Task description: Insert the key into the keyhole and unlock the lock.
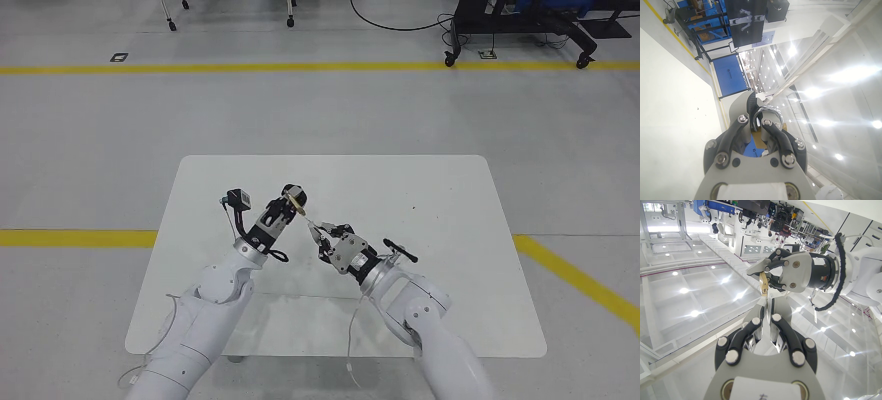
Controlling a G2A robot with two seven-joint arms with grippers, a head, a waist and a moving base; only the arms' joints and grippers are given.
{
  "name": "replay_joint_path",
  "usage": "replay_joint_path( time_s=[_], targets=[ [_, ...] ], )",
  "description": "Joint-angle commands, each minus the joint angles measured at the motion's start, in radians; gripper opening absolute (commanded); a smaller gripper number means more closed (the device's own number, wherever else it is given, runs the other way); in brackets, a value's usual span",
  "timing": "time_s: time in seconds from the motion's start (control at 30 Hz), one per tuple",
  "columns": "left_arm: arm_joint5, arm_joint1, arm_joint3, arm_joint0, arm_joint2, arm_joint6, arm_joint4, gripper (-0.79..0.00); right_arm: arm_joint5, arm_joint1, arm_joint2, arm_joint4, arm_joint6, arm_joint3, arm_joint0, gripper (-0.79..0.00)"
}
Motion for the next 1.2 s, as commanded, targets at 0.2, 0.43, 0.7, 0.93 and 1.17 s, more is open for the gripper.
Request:
replay_joint_path(
  time_s=[0.2,0.43,0.7,0.93,1.17],
  targets=[
    [-0.006,-0.006,0.004,0.001,-0.002,0.013,0.021,-0.785,-0.007,-0.005,-0.005,0.007,-0.011,0.013,0.010,-0.785],
    [0.072,-0.013,0.004,0.004,-0.008,-0.044,-0.111,-0.785,-0.019,-0.009,-0.003,0.019,-0.005,0.006,0.007,-0.785],
    [0.072,-0.013,0.004,0.004,-0.008,-0.044,-0.111,-0.785,-0.019,-0.009,-0.001,0.024,-0.004,0.004,0.003,-0.785],
    [0.167,-0.012,-0.041,0.024,-0.031,-0.071,-0.196,-0.785,-0.025,-0.009,0.004,0.030,0.012,-0.023,-0.014,-0.785],
    [0.193,-0.021,-0.055,0.031,-0.011,-0.082,-0.205,-0.785,-0.052,-0.007,0.034,0.042,-0.042,-0.099,-0.059,-0.785]
  ],
)
